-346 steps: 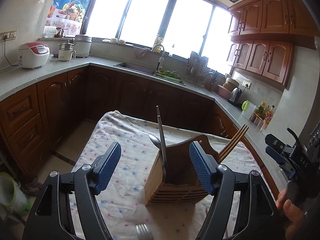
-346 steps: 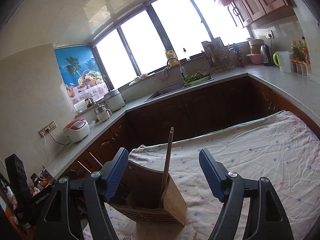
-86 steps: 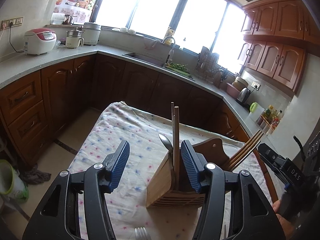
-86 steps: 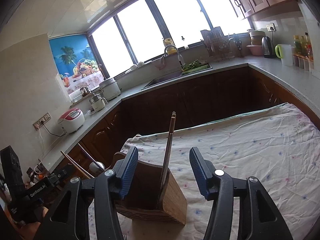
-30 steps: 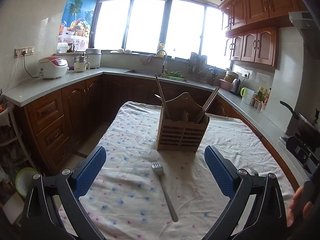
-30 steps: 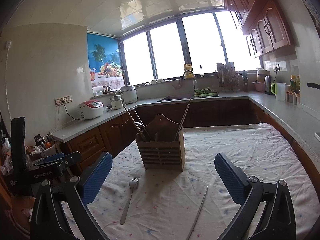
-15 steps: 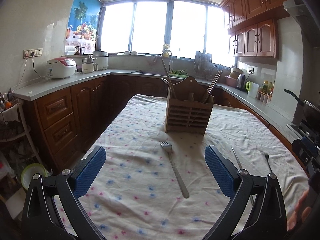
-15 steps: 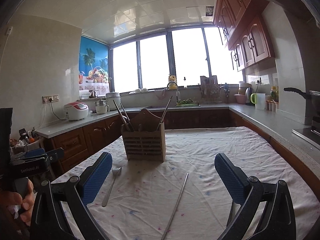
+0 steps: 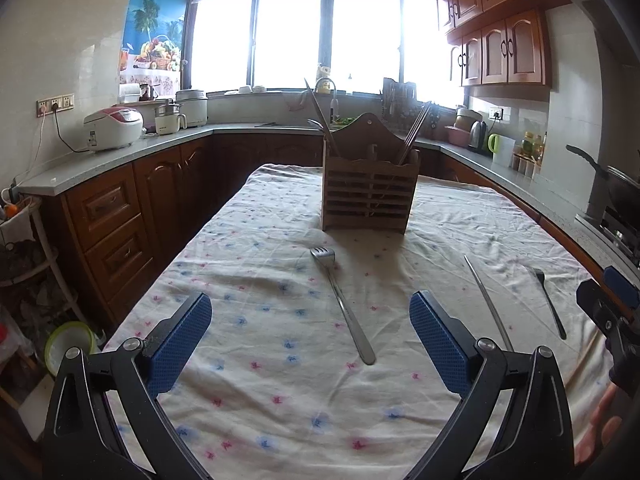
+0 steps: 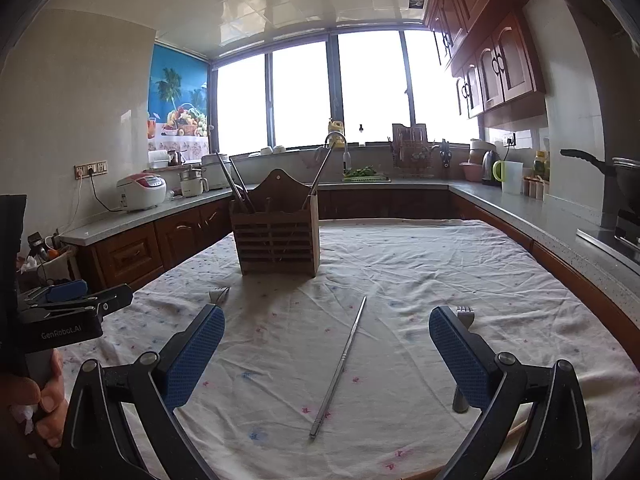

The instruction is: Organize utensils

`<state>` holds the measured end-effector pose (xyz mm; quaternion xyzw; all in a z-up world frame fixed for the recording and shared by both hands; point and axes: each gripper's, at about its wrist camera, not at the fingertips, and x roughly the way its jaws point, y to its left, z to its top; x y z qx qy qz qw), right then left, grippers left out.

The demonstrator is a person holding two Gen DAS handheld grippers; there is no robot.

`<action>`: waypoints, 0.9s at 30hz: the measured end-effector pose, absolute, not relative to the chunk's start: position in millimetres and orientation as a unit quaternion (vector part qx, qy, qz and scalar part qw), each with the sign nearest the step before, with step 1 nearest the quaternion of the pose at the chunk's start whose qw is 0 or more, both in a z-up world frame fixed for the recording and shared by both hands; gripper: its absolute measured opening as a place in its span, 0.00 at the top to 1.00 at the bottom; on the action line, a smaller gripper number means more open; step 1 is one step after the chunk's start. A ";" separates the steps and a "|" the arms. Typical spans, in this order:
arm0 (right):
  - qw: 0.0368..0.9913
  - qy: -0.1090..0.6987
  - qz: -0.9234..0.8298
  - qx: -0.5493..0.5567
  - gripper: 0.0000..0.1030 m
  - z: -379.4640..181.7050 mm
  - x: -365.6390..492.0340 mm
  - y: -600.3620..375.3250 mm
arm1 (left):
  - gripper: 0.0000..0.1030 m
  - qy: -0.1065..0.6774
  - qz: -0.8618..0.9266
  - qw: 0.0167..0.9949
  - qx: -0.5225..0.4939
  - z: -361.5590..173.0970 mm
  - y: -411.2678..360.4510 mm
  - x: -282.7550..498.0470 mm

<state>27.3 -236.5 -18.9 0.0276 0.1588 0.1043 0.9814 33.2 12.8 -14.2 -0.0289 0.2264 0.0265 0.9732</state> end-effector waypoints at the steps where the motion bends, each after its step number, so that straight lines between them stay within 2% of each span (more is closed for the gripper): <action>1: 0.981 0.159 0.103 0.029 0.00 -19.5 26.9 -237.7 | 0.02 0.227 0.025 0.973 -0.027 -14.6 11.2 33.0; 27: 0.982 0.158 0.089 0.059 0.00 -25.2 20.3 -259.1 | 0.01 0.227 0.033 0.973 -0.003 -16.5 -4.4 31.6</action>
